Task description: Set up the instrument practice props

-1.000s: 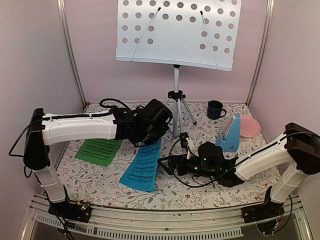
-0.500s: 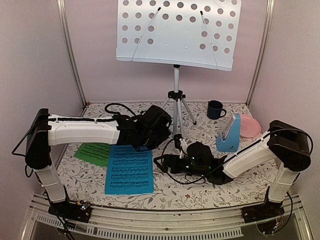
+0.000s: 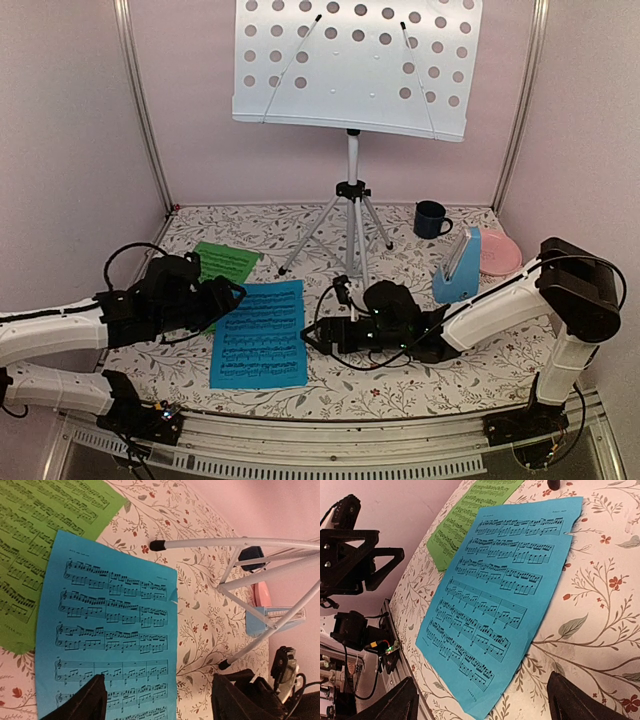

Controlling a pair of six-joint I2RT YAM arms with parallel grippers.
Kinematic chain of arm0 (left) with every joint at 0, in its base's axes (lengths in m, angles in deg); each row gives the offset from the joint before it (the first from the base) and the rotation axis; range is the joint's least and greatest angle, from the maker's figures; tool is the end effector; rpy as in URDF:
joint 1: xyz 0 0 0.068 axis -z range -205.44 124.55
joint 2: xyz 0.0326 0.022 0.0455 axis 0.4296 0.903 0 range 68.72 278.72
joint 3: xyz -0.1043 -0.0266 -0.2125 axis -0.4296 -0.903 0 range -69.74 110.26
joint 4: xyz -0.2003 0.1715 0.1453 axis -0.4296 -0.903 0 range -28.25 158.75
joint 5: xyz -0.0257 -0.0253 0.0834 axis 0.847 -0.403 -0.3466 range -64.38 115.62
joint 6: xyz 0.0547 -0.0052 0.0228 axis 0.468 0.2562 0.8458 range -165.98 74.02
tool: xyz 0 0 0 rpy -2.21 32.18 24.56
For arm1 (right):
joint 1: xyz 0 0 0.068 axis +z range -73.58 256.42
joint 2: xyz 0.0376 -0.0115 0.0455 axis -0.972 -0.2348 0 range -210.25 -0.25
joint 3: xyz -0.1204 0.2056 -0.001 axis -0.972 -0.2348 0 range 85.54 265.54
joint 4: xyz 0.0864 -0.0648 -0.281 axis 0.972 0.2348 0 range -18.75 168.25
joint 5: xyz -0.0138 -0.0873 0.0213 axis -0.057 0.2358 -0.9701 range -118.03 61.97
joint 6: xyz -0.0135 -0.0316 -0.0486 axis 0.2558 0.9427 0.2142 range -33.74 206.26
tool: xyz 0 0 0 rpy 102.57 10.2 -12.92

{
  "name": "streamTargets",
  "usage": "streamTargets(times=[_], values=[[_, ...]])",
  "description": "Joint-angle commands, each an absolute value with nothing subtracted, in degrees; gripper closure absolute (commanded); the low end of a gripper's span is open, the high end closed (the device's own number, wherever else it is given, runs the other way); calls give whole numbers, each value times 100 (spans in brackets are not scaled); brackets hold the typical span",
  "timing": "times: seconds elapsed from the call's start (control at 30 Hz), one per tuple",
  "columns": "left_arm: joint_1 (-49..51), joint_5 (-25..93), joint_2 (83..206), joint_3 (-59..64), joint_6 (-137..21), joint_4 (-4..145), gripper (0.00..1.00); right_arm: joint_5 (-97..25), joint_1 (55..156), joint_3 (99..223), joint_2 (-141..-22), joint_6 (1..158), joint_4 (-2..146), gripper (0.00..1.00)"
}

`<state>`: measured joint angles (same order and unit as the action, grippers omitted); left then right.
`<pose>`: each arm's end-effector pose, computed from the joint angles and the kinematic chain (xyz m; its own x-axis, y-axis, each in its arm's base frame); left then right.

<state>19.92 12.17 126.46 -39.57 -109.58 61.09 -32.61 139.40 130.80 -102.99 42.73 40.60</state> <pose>0.2006 -0.1889 0.1597 -0.6805 -0.5507 -0.4834 -0.1146 0.7316 -0.6720 0.1696 0.3400 0.0733 -0.7825 -0.0234 -0.6222 -0.5261 0.5593 0.6407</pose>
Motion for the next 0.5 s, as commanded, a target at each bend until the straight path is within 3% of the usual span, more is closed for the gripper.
streamTargets(times=[0.0,0.2,0.47], values=[[1439,2078,11676,-4558,-10484,6058,26,-3979,13919,13232,-10393,4685,4374,10],[293,3150,11054,-5266,-10316,5860,25,-4158,13921,13854,-10749,5143,4930,14],[-840,4382,11571,-5736,-9934,6738,24,-4108,13851,14695,-11309,5515,5576,26]])
